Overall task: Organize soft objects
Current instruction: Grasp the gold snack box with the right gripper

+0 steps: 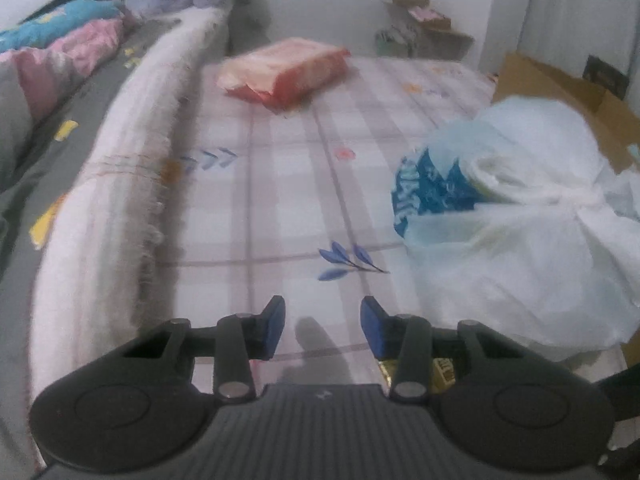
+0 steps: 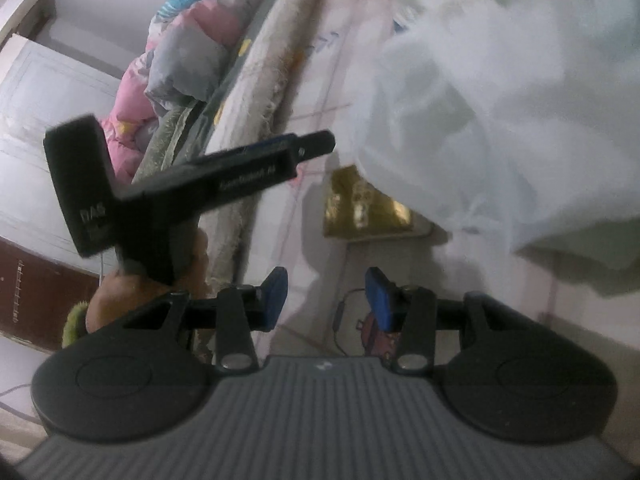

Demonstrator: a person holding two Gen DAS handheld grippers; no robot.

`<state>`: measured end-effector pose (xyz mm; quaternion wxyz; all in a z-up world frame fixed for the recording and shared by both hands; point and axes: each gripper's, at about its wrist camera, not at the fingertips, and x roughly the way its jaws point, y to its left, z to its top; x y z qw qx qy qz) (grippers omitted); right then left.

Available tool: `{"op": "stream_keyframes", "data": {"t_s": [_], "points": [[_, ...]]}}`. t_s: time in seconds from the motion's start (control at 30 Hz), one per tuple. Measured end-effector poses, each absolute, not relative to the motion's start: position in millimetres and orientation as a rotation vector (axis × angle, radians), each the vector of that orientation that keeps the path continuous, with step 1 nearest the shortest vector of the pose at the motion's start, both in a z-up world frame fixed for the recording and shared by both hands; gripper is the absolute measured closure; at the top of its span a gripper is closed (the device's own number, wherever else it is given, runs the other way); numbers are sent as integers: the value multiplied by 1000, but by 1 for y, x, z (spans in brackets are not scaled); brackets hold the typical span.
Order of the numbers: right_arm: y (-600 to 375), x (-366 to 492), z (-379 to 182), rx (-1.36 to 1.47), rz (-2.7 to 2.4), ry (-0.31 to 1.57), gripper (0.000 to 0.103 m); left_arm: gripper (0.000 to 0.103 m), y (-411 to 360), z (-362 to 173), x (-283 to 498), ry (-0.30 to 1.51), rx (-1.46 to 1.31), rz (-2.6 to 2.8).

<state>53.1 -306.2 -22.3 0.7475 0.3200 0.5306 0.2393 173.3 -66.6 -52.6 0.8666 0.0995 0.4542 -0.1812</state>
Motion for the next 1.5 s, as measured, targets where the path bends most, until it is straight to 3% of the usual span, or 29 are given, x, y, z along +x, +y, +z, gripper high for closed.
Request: {"op": "stream_keyframes", "data": {"t_s": [0.4,0.73,1.13,1.33,1.5], "points": [[-325,41,-39,778,465,1148,60,61,-71,-65,131,1037,308,-444],[-332,36,-34,814,402,1114,60,59,-52,-42,89,970,260,-491],[-315,57,-43,767,307,1117,60,46,-73,-55,87,1034,196,-663],[-308,63,-47,750,323,1123,70,43,-73,-61,89,1080,124,-690],[-304,58,-45,738,348,1145,71,42,-70,-59,73,1090,133,-695]]}}
